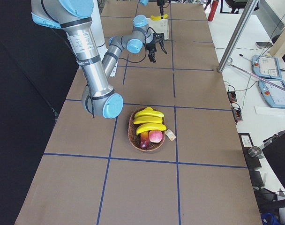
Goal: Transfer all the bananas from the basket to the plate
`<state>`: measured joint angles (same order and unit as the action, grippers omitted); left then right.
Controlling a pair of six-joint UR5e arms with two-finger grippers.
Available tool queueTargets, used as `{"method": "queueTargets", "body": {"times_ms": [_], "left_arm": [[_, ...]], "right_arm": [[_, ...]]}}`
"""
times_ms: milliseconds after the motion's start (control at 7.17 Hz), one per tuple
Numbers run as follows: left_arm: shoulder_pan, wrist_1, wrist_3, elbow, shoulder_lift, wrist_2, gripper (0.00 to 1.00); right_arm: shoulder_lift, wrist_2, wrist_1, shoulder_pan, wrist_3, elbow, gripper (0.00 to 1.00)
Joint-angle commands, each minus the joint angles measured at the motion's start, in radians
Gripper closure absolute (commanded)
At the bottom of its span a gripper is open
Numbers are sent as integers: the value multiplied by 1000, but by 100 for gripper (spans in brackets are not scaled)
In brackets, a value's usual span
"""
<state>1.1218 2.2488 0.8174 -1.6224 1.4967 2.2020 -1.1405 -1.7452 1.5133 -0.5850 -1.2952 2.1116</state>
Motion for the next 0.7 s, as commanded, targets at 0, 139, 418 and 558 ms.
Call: {"method": "queueTargets", "body": {"times_ms": [0,139,418,558], "left_arm": [[0,0,-9,39,-6,-19,96],[0,0,-9,44,-6,-19,77],[-2,3,-8,58,0,-19,1],[-2,3,-9,52,5,-15,1]], "right_arm": [[-2,0,2,-3,4,1,0],[-2,0,4,-3,4,-1,0],[-2,-3,4,-7,4,1,0],[-27,-48,16,-39,22,4,0]]}}
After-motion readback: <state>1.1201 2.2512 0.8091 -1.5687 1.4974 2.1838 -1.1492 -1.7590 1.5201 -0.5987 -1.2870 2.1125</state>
